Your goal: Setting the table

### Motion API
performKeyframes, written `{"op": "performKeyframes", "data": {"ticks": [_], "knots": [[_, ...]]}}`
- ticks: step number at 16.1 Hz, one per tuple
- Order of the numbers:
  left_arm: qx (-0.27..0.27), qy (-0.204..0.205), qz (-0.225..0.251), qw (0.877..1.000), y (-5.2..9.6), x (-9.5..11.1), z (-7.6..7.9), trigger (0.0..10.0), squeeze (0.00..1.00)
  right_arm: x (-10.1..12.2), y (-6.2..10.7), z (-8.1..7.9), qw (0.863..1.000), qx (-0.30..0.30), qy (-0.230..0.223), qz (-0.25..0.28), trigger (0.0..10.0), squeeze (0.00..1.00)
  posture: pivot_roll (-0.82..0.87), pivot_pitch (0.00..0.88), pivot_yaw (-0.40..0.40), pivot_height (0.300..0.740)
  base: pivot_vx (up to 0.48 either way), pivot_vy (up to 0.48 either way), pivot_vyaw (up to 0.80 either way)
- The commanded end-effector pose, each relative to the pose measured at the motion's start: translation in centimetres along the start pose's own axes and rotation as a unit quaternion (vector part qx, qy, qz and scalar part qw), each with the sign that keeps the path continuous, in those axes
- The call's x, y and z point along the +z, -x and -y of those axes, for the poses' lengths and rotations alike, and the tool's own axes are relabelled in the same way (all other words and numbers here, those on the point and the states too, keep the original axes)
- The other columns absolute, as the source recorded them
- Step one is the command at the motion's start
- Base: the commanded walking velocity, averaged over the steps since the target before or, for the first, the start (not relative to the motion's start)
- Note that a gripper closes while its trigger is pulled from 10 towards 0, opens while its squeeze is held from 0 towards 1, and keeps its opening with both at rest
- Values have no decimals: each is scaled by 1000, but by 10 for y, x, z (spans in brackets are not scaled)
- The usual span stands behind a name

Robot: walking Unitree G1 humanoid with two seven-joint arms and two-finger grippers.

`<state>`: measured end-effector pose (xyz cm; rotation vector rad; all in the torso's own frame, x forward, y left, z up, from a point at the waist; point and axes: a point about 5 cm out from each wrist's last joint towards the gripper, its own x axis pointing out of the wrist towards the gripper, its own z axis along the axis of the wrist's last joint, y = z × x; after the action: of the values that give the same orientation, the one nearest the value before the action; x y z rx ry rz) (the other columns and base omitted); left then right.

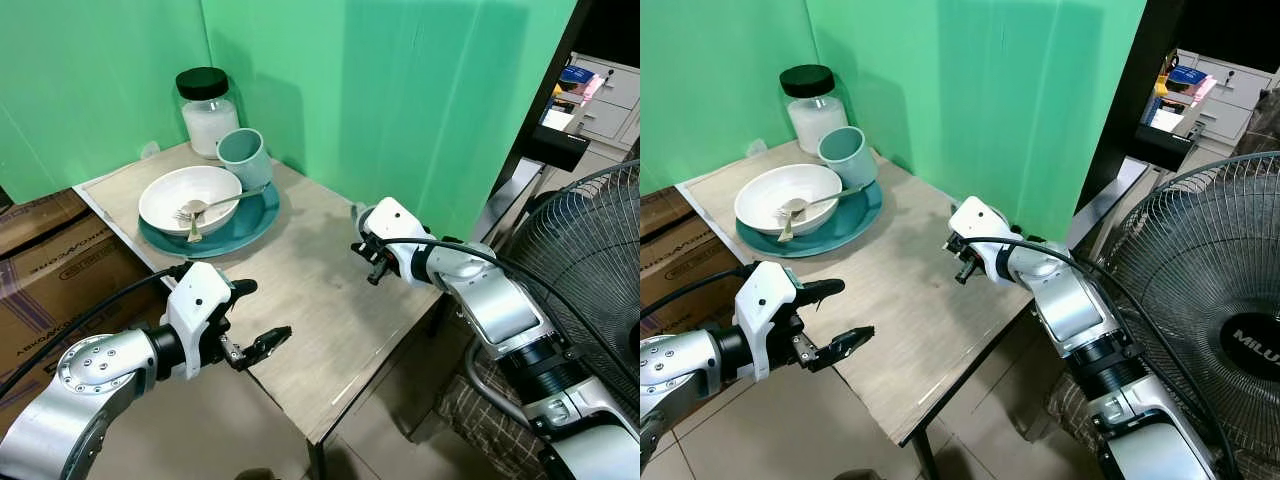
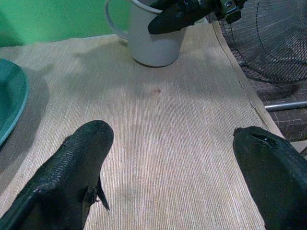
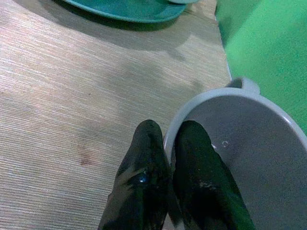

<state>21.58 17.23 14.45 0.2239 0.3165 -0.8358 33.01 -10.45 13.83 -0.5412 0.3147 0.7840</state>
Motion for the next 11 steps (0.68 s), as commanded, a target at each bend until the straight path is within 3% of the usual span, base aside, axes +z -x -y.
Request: {"op": "performKeyframes", "data": {"ticks": [1, 3, 7, 9, 10, 11], "knots": [[8, -7, 2, 1000, 1, 3, -4, 10000, 0, 7, -2, 1, 1000, 0, 9, 11, 0, 0, 122, 0, 27, 740, 0, 0, 0], [9, -9, 2, 1000, 2, 3, -4, 10000, 0, 12, -1, 4, 1000, -10, 3, 28, 0, 0, 122, 0, 27, 740, 0, 0, 0], [24, -15, 13, 999, 2, 7, -5, 10000, 0, 41, 22, 12, 988, -26, -63, 140, 0, 0, 126, 0, 21, 740, 0, 0, 0], [56, -21, 38, 997, 1, 13, -8, 10000, 0, 58, 57, 15, 969, -34, -84, 228, 0, 0, 126, 0, 16, 740, 0, 0, 0], [102, -32, 71, 992, -5, 25, -12, 10000, 0, 61, 82, 14, 952, -64, -105, 280, 0, 0, 116, 0, 16, 740, 0, 0, 0], [119, -32, 79, 989, -7, 28, -13, 10000, 0, 61, 89, 13, 946, -79, -113, 293, 0, 0, 116, 0, 16, 740, 0, 0, 0]]}}
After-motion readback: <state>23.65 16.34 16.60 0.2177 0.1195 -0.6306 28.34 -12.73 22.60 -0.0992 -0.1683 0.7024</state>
